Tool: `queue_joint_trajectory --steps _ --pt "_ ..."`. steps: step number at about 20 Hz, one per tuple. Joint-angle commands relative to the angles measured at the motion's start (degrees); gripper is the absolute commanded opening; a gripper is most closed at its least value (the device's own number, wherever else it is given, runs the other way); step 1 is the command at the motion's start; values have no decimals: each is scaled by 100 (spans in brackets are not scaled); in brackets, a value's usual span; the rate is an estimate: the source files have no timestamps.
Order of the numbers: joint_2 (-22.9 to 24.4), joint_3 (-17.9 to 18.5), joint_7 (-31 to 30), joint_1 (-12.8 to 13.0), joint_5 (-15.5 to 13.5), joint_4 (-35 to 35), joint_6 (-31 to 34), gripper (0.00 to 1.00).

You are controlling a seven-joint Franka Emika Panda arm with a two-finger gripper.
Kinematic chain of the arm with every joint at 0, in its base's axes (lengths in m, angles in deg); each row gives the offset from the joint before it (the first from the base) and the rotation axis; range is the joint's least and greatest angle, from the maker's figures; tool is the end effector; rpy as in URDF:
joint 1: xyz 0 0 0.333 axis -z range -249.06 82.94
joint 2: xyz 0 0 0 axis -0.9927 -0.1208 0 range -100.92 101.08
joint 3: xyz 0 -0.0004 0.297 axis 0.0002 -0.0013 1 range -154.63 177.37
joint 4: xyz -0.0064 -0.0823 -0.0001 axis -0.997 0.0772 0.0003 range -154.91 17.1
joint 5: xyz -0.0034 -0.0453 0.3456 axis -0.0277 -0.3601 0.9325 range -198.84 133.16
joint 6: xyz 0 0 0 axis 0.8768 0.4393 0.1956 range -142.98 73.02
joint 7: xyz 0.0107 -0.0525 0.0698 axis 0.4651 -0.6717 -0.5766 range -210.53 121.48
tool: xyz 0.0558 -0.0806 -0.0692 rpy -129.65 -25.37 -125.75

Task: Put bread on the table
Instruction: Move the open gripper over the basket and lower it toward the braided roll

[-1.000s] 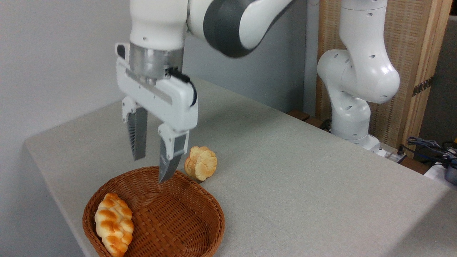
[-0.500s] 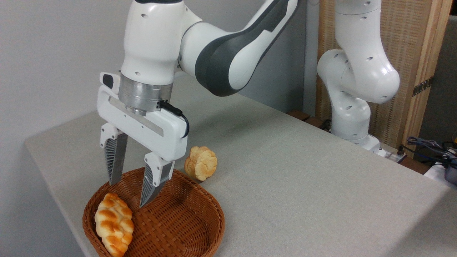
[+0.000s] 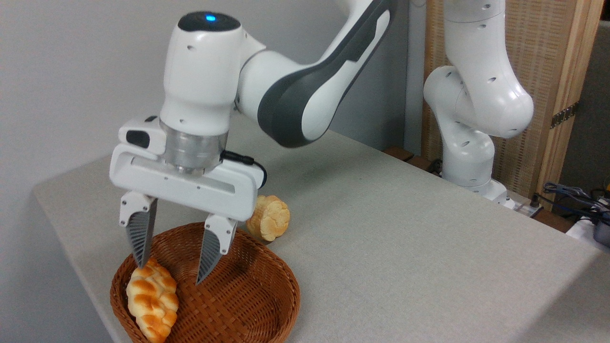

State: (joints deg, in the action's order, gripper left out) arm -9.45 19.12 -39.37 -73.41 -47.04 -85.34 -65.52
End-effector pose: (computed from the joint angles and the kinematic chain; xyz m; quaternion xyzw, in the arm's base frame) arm 0.5965 -0.0278 0.4601 0.9783 0.0108 0.1896 0.0831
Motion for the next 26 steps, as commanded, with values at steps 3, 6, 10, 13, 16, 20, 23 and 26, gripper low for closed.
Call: queue_joint_trajectory --steps 3,6,10,13,16,20,23,26 --pt "-286 -1 -647 37 -180 26 -686 100" --pt "-348 -10 -708 54 -180 17 -713 100" --pt "-462 -107 -761 54 -303 43 -993 100" --pt "-550 -133 -761 63 -294 35 -1064 100" --pt "-550 -168 -726 63 -259 8 -1029 100" --pt "-515 -151 -682 46 213 -62 -426 100" --pt "-410 -116 -665 37 654 -62 314 100" --pt "-409 -116 -664 37 681 -62 421 100"
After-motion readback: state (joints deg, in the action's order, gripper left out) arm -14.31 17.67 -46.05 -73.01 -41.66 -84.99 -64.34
